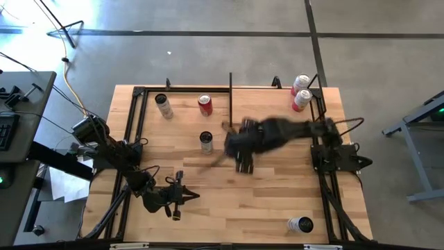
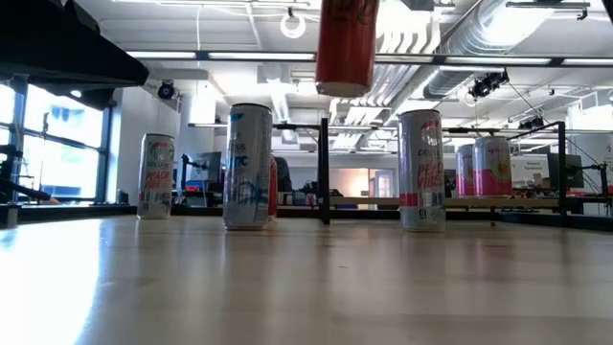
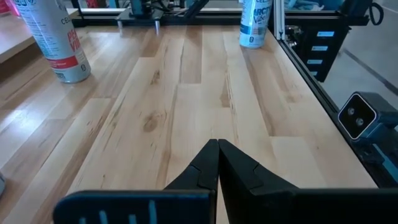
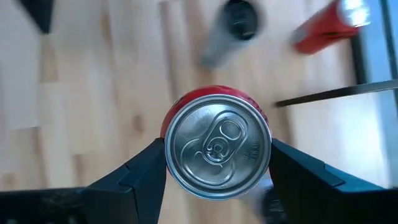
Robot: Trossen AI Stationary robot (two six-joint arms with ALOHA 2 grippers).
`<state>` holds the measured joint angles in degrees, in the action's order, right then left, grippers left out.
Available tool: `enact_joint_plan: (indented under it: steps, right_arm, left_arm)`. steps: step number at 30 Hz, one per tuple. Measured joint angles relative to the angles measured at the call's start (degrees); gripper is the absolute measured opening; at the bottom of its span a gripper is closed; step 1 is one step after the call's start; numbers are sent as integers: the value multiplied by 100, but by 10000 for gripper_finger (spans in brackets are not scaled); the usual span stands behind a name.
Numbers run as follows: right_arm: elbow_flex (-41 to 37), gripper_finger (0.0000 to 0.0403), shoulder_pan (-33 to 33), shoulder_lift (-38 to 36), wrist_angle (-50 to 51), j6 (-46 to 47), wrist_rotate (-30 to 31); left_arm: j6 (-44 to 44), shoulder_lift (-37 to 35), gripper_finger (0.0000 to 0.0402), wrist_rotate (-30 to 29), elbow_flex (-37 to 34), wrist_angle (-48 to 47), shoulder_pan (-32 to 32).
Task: Place canned beverage on shelf
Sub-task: Put the bottom red soda can on the shelf
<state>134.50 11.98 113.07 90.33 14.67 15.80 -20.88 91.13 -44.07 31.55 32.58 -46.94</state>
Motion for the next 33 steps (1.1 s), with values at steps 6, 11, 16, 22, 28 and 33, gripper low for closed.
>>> enact_joint_plan:
  steps: [6, 11, 16, 22, 28, 33]
  right_arm:
    - [2, 234, -1123, -527, -28, -1006, -560]
    - [2, 234, -2125, -745, -36, -1710, -893]
    - [-46, 234, -3028, -717, -21, -2331, -1419]
    - [-388, 234, -3737, -700, -31, -3014, -1728]
    - [-1347, 234, -4469, -912, -47, -3662, -1823]
    - [-2321, 234, -5337, -1285, -279, -3799, -2049]
  left_arm:
    - [-61, 0, 0, 173, 0, -38, -4]
    - [-61, 0, 0, 186, 2, -39, -4]
    - [-46, 0, 0, 194, 2, -63, -2]
    - [-19, 0, 0, 653, 2, 70, 338]
    - [449, 0, 0, 1726, 5, 550, 1184]
    - [690, 0, 0, 2670, 4, 860, 1881]
